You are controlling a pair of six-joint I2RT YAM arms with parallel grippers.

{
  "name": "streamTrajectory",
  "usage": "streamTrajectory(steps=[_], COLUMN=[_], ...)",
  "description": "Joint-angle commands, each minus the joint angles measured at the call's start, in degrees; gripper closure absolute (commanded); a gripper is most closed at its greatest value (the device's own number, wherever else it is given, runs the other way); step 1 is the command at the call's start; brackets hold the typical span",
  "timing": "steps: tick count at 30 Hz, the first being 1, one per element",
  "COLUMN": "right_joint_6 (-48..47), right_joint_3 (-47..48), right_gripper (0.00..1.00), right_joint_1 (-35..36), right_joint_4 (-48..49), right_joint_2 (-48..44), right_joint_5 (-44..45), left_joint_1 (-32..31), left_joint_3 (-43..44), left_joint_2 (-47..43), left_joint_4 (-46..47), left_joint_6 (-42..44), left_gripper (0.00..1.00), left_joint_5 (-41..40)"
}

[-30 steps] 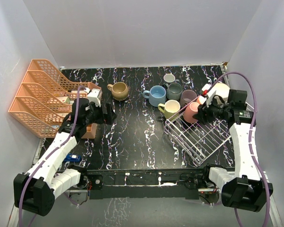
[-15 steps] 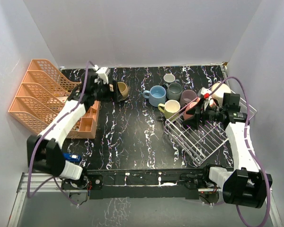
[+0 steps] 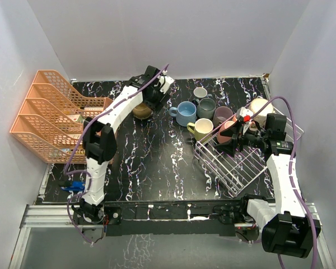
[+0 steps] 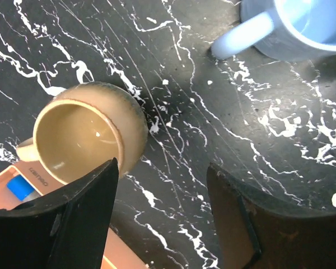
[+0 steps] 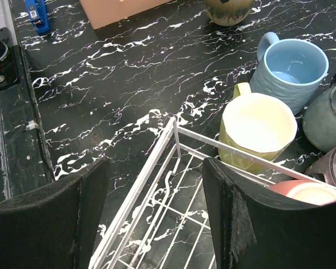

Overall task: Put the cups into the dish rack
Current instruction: Pick up the cup at the center of the board.

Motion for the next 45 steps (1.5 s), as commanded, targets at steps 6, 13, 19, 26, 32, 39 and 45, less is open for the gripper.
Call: streamTrajectory(steps=[6,13,19,26,32,39,45], right_joint_6=[1.9,2.0,2.2,2.3,2.3,2.3,2.3], right_joint_3=[-0.7,-0.9,-1.3,-1.4,-1.5,-1.6,-1.6], right_gripper=[0.31,0.31,0.31,0.31,0.31,0.31,0.31], right_joint_1=[-0.2,-0.1,-0.1,-0.2,-0.1,-0.1,-0.1], right_joint_4=[4.7,4.9,5.3,5.5,5.6,5.6,5.5], right_joint_2=[-1.6,-1.1,-1.3,-1.2,-1.1,-1.0,-1.0], right_joint_5=[-0.3,-0.2,0.3,0.2,0.4,0.4,0.2], left_joint_1=[1.0,1.5,3.3,4.7,5.2,5.2,5.2], left_joint_3=[14.4,13.0,14.1,13.7,13.4,13.5,11.4], left_joint_2=[8.2,9.9,12.6,13.7,14.8,13.7,7.6], left_joint_4=[-11.5,-10.3,-11.8,-12.3,-12.4,-12.0,-9.0], left_joint_6=[5.8,5.9,3.8,2.6,1.7,0.2,-3.0], left_gripper=[0.38,0.42,0.51,0.59,0.76,1.00,1.00], left_joint_5=[-4.6,-3.7,-0.6,1.1,3.1,6.2,9.2])
